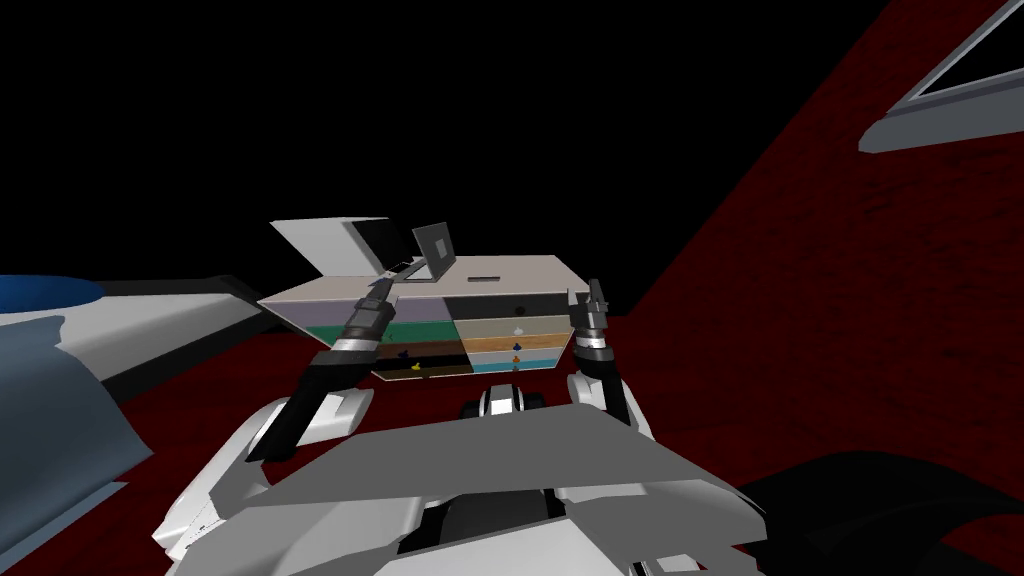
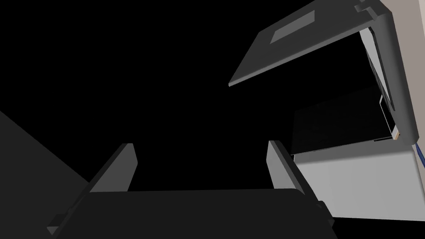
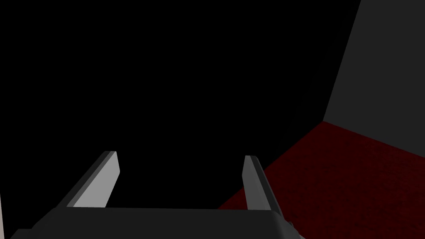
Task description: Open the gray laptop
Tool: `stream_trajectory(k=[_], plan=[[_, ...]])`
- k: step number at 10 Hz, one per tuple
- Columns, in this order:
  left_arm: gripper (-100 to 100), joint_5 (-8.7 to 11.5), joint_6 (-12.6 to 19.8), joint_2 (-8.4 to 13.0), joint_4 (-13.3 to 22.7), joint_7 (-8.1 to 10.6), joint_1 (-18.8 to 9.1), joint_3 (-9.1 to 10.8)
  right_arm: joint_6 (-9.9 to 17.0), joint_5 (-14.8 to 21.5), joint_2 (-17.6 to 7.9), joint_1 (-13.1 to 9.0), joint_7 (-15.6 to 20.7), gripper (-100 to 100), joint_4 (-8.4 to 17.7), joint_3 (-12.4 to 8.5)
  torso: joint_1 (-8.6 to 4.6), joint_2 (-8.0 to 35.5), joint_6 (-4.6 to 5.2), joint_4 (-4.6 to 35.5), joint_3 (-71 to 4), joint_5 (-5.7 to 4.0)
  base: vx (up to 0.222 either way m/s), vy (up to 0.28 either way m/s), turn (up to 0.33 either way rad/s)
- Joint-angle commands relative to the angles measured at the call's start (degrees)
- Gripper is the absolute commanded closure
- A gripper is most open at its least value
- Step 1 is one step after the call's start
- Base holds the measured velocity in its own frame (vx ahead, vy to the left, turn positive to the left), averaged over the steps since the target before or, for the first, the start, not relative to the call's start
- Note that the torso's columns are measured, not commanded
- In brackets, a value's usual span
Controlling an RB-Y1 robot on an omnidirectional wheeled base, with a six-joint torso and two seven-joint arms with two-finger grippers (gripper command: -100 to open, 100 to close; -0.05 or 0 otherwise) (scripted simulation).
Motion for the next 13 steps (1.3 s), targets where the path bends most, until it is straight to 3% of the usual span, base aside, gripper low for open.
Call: stream_trajectory(k=[1, 8, 13], plan=[[-100, 0.4, 4.2, 1.5, -0.8, 0.5, -0.7, 1.26, 0.0, 0.0, 0.0, 0.0, 0.0, 0, 0.0, 0.0, -0.01, 0.0, -0.02, 0.0, 0.0, 0.0, 0.033, -0.006, -0.102], [-100, 1.3, 14.6, 5.1, -1.8, 1.67, -2.6, 4.2, 0.0, 0.0, 0.0, 0.0, 0.0, 0, 0.0, 0.0, -0.02, 0.0, 0.0, 0.0, 0.0, -0.01, 0.028, -0.004, -0.071], [-100, 2.3, 22.9, 9.3, -2.3, 2.89, -4.7, 7.22, 0.0, 0.0, 0.0, 0.0, 0.0, 0, 0.0, 0.0, 0.0, 0.0, -0.02, 0.0, 0.0, 0.0, 0.03, -0.005, -0.079]])
